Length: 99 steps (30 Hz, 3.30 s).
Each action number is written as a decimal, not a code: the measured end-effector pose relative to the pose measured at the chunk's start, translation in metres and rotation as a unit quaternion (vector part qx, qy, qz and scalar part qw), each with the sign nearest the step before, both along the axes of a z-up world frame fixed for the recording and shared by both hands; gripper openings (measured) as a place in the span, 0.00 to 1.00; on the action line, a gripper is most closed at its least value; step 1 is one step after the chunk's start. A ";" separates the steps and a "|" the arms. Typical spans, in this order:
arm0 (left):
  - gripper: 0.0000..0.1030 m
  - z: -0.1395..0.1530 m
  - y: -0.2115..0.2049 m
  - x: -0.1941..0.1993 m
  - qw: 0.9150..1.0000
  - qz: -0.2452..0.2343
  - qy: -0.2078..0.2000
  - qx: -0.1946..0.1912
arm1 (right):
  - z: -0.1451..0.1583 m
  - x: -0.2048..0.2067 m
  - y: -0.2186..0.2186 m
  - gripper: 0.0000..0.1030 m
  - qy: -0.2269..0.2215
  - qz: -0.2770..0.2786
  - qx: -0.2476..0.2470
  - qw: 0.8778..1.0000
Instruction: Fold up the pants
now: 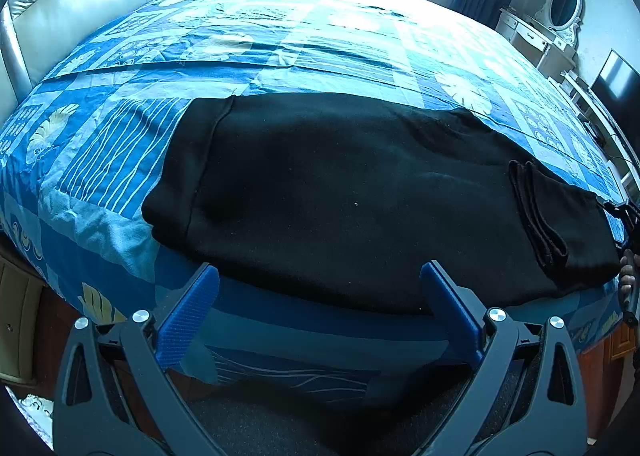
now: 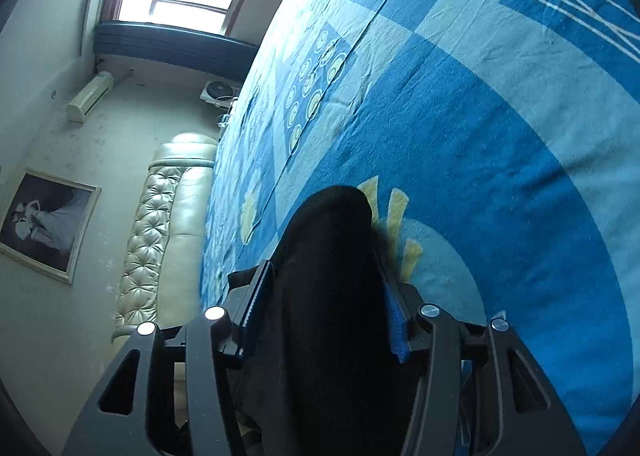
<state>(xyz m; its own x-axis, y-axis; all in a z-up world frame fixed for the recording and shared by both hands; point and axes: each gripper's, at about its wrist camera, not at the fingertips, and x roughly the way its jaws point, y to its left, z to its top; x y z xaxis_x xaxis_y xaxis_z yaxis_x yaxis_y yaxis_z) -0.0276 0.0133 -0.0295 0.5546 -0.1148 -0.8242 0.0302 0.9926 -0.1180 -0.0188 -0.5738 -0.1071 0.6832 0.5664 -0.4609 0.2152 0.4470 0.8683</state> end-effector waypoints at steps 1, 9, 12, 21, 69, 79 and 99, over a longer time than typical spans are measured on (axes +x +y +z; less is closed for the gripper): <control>0.98 0.001 0.000 0.000 1.000 0.000 -0.002 0.001 | -0.001 -0.008 0.001 0.52 -0.005 0.000 0.007 1.000; 0.98 0.002 -0.002 -0.002 1.000 -0.003 0.000 -0.003 | -0.016 -0.068 0.003 0.52 -0.034 -0.021 0.093 0.995; 0.98 0.003 -0.004 -0.003 1.000 -0.007 -0.003 0.000 | -0.023 -0.081 0.004 0.49 -0.032 -0.027 0.114 0.993; 0.98 0.002 -0.005 -0.003 1.000 -0.008 -0.003 0.001 | -0.034 -0.081 0.013 0.20 0.008 -0.038 0.058 0.998; 0.98 0.000 0.080 0.026 0.993 0.076 0.029 -0.089 | 0.022 -0.002 0.235 0.51 -0.018 0.167 0.006 0.986; 0.97 -0.023 0.166 0.067 0.968 0.085 0.053 -0.229 | 0.018 -0.004 0.232 0.51 -0.021 0.165 0.016 0.986; 0.96 -0.060 0.147 0.132 0.910 -0.100 0.071 -0.397 | 0.015 -0.008 0.229 0.51 -0.028 0.159 0.026 0.986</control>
<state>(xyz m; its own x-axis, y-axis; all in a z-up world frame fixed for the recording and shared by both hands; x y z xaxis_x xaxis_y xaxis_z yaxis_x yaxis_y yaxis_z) 0.1043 0.1607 -0.0893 0.3517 -0.7918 -0.4994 0.1294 0.5695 -0.8118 -0.0265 -0.3452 -0.0917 0.4902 0.7782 -0.3926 0.0215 0.4395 0.8980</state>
